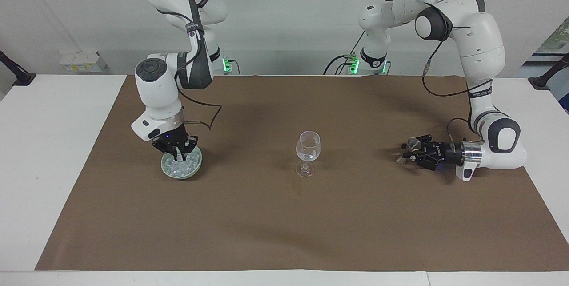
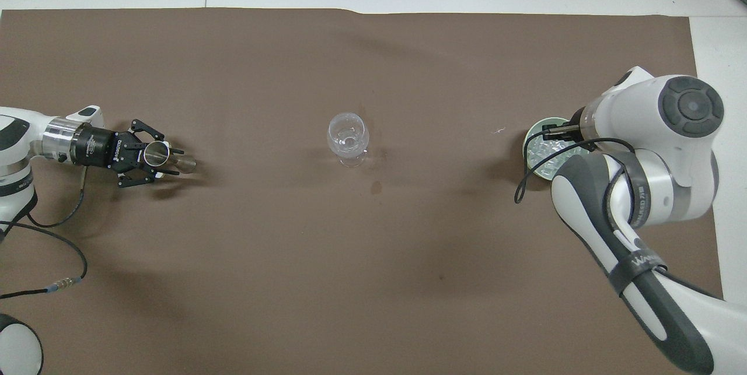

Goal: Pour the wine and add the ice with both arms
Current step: 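Set the bottle upright with the left gripper while the right gripper lifts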

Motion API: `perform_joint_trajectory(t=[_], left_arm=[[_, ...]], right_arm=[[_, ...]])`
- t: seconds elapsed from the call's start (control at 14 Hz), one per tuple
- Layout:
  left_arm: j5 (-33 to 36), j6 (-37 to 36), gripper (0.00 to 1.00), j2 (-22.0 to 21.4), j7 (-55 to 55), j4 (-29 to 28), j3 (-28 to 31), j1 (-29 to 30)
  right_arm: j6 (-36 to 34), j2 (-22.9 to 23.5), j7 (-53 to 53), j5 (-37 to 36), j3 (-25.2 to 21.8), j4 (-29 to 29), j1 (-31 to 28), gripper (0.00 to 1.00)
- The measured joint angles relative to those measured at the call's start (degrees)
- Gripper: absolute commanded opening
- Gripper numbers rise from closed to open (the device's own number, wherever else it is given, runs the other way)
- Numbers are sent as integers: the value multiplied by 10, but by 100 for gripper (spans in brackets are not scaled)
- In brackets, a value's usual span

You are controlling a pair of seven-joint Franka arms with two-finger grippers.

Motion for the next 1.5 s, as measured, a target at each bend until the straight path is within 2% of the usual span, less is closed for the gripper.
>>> perform_joint_trajectory(t=[0.21, 0.71, 1.07, 1.21, 1.5], left_arm=[[0, 0, 100, 0, 0, 2, 0, 0], [2, -8, 100, -2, -4, 36, 14, 0], [23, -54, 100, -4, -4, 91, 31, 1], [26, -79, 100, -6, -4, 119, 48, 1], [79, -102, 100, -13, 25, 184, 62, 1]], right_arm=[[-23, -33, 11, 0, 0, 3, 5, 0], [-107, -113, 35, 1, 1, 14, 7, 0], [-142, -132, 45, 1, 5, 38, 7, 0], [-142, -132, 83, 1, 27, 42, 7, 0], [-146, -128, 152, 14, 89, 63, 10, 0]])
